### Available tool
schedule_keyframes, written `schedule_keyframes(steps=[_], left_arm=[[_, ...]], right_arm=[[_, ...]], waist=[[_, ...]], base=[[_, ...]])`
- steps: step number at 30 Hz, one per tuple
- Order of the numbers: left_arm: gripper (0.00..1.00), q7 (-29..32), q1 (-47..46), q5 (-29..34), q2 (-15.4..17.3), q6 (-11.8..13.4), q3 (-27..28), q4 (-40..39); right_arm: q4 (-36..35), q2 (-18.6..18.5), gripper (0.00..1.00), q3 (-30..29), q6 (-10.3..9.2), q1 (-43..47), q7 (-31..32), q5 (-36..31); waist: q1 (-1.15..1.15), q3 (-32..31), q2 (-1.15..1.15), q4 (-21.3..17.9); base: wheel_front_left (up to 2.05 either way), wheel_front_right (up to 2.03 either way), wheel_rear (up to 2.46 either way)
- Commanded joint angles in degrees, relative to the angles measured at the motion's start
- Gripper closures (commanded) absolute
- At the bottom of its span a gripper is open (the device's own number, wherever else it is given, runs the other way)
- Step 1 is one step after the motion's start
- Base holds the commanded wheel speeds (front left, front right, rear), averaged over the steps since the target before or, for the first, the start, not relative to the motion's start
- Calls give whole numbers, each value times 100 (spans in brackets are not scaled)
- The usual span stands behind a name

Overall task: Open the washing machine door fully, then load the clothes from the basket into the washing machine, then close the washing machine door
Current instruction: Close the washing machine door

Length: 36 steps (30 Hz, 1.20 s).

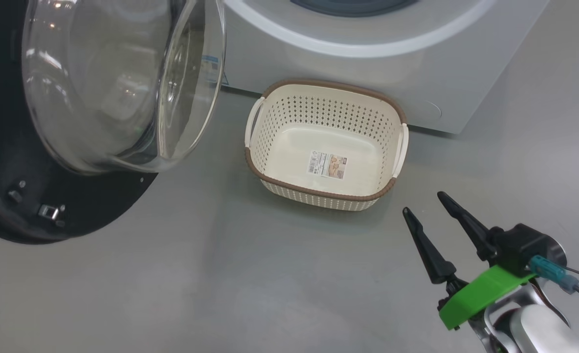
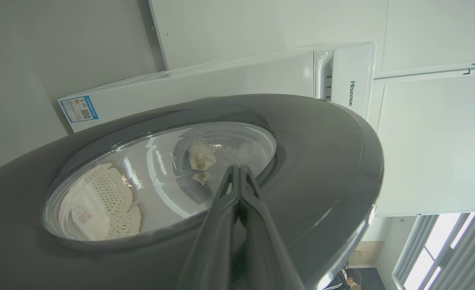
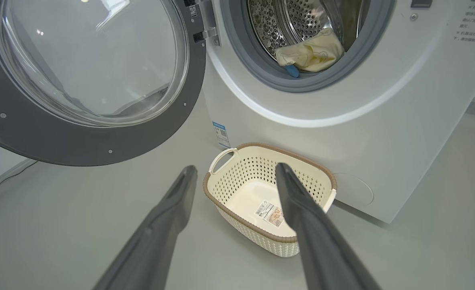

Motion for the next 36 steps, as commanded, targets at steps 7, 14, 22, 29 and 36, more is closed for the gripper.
schedule_keyframes(steps=[7, 14, 22, 29, 36], left_arm=[[100, 168, 136, -157, 146, 186, 118, -475], [100, 247, 149, -278, -31, 283, 87, -677], [100, 311, 248, -233, -359, 280, -176, -971], [100, 269, 267, -230, -602, 226, -282, -1126], [100, 220, 364, -162, -707, 199, -326, -1246]], right_arm=[[-52, 15, 0, 164, 3, -173, -151, 113], [39, 48, 0, 178, 3, -180, -227, 136], [162, 115, 0, 226, 3, -228, -314, 155], [282, 189, 0, 253, 3, -251, -420, 190], [397, 253, 0, 237, 3, -225, -512, 222]], waist=[[0, -111, 0, -155], [0, -156, 0, -240], [0, -210, 0, -308], [0, -301, 0, -500], [0, -411, 0, -814]], base=[[0, 0, 0], [0, 0, 0], [0, 0, 0], [0, 0, 0], [0, 0, 0]])
